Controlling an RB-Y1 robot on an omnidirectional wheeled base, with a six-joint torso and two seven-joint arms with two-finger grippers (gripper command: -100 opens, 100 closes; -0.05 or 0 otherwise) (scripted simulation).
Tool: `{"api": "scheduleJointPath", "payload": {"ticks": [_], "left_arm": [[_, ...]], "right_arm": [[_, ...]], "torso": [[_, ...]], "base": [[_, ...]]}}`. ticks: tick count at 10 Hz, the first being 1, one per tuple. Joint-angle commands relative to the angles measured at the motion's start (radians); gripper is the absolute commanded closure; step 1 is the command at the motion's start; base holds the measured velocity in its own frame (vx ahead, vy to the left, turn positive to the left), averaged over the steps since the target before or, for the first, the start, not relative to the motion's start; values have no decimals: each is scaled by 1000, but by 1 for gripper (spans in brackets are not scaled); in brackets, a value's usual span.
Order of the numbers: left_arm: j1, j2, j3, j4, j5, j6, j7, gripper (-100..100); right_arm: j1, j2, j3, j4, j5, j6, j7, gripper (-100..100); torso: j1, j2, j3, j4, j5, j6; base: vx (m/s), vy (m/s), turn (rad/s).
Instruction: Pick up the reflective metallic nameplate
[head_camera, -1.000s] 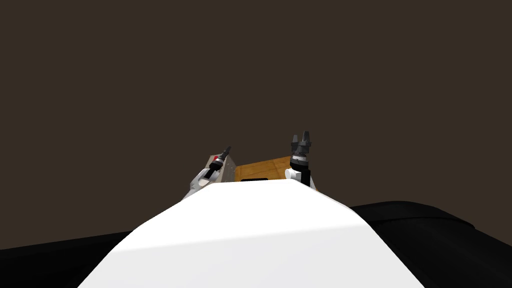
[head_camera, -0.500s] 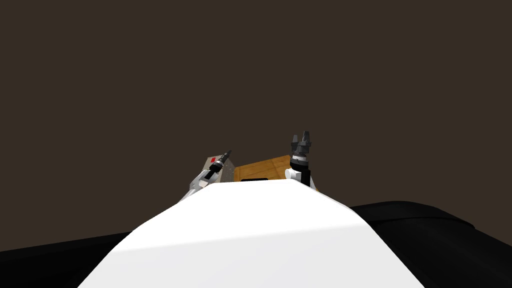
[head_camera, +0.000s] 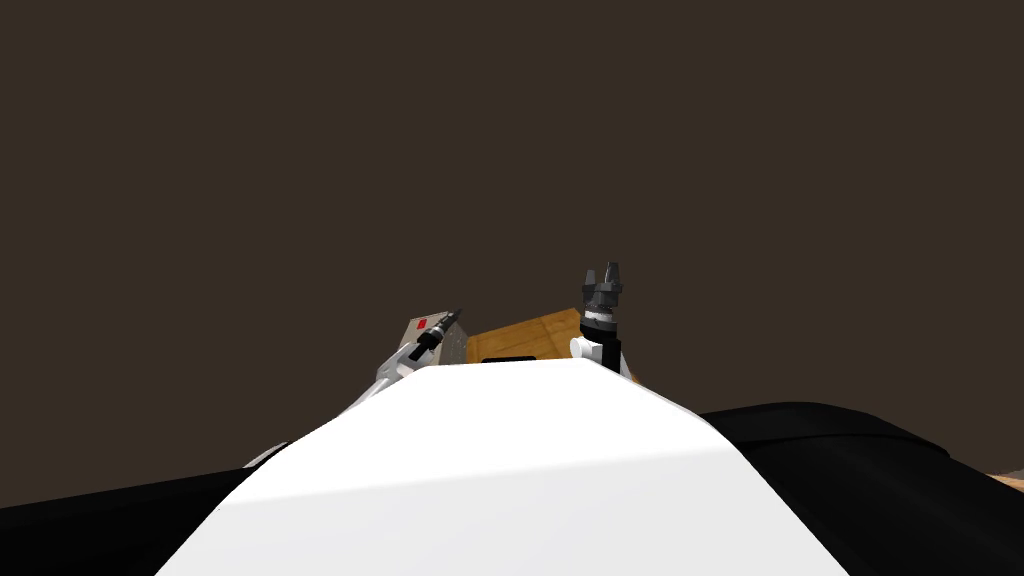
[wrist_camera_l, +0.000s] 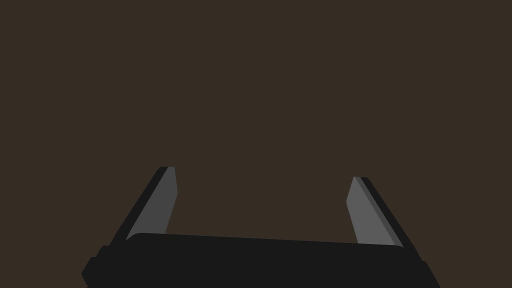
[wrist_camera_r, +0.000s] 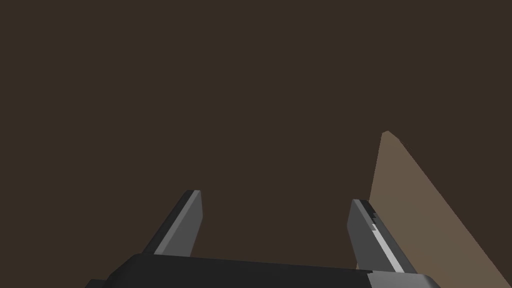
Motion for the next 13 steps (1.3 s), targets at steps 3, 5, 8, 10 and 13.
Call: {"api": "scheduleJointPath", "payload": {"ticks": [3, 5, 8, 10, 13], "left_arm": [[0, 34, -43, 119, -30, 36, -12, -100], [-4, 46, -59, 152, -42, 51, -13, -100], [-7, 58, -74, 200, -53, 66, -15, -100], [-13, 77, -102, 267, -75, 95, -15, -100], [-17, 91, -128, 342, -94, 122, -13, -100]], "right_arm": [[0, 0, 0, 0, 0, 0, 0, 0], [0, 0, 0, 0, 0, 0, 0, 0], [0, 0, 0, 0, 0, 0, 0, 0], [0, 0, 0, 0, 0, 0, 0, 0], [0, 0, 0, 0, 0, 0, 0, 0]], "torso": [[2, 0, 0, 0, 0, -1], [1, 0, 0, 0, 0, -1], [0, 1, 0, 0, 0, 0], [3, 0, 0, 0, 1, 0], [4, -1, -1, 0, 1, -1]], "base": [[16, 41, -94], [8, 29, -58], [4, 32, -36], [16, 75, -107], [27, 74, -57]]}}
